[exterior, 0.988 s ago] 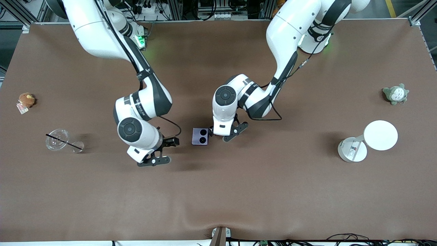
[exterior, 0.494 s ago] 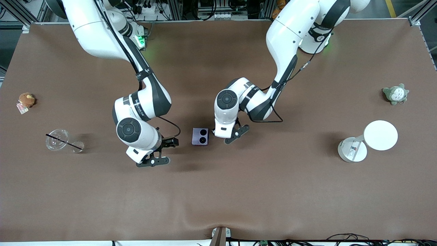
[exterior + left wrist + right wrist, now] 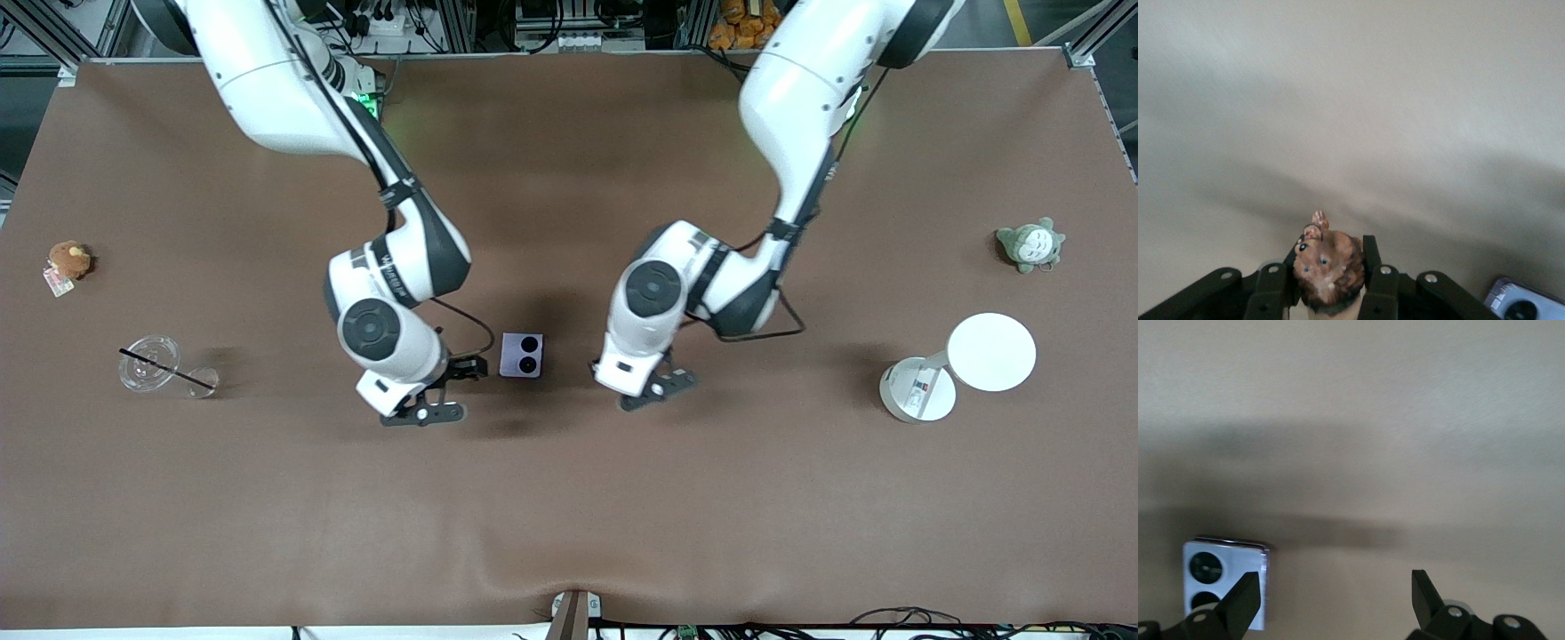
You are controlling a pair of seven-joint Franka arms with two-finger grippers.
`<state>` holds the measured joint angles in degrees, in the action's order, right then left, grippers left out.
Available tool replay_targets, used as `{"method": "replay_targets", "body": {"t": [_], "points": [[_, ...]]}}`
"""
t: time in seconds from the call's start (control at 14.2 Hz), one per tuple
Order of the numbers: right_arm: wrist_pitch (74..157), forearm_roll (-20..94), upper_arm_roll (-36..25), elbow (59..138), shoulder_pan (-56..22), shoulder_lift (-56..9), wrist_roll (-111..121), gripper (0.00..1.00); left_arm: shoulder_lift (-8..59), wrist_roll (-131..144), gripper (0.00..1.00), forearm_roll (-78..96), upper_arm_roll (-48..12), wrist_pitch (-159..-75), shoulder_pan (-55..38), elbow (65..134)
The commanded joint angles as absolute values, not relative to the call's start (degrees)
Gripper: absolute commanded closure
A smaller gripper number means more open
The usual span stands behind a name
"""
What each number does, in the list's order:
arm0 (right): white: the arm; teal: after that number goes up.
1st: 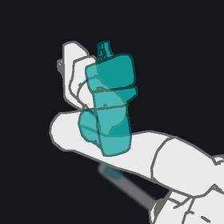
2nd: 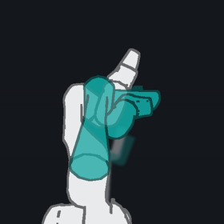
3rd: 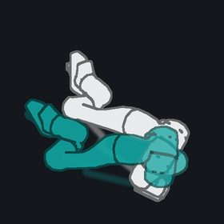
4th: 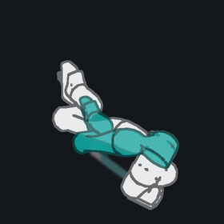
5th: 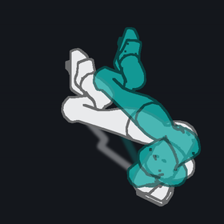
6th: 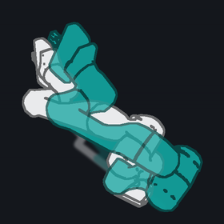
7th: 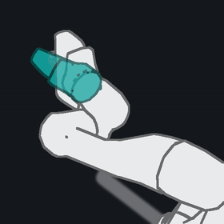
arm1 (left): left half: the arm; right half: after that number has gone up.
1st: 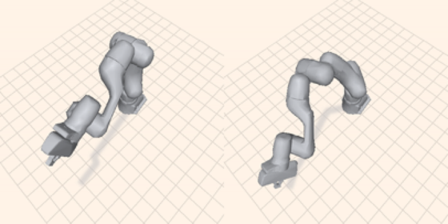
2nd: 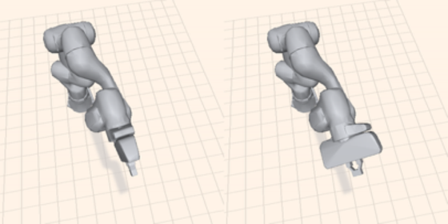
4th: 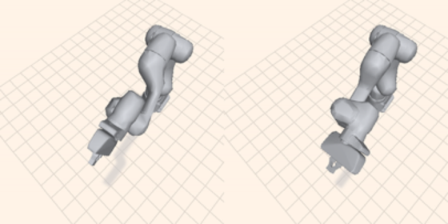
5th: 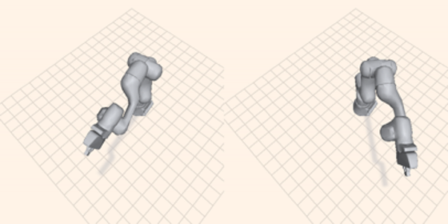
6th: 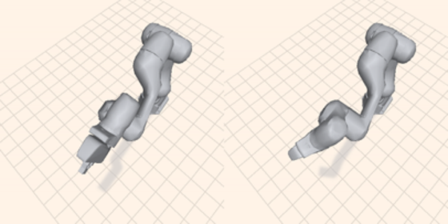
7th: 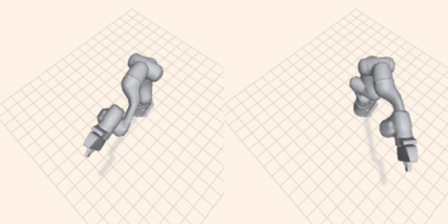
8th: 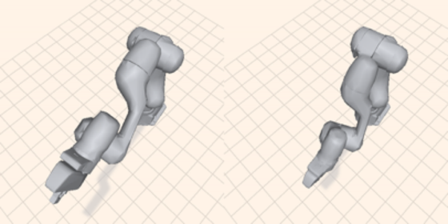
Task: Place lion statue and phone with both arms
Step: 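Lower the left gripper and close it on the brown lion statue, then lift the lion with the left gripper while the right gripper grasps the phone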
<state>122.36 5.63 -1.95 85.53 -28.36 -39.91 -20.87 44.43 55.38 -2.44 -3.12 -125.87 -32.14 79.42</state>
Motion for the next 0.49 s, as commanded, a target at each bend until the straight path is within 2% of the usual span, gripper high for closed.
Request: {"method": "replay_targets", "body": {"t": [0.0,0.21,0.42], "points": [[125.50,5.98,-2.29,85.61,-30.67,-41.74,-25.65,0.00,41.58,48.19,1.00,-3.60,-2.99,-124.37,-28.32,80.59],[126.65,5.89,-2.29,85.69,-33.13,-42.89,-32.06,0.00,39.73,39.32,1.00,-3.60,-2.99,-119.91,-23.92,81.03],[126.65,5.80,-2.29,85.87,-35.50,-43.85,-33.75,0.00,35.35,27.46,1.00,-3.60,-3.34,-118.04,-17.34,86.11]]}}
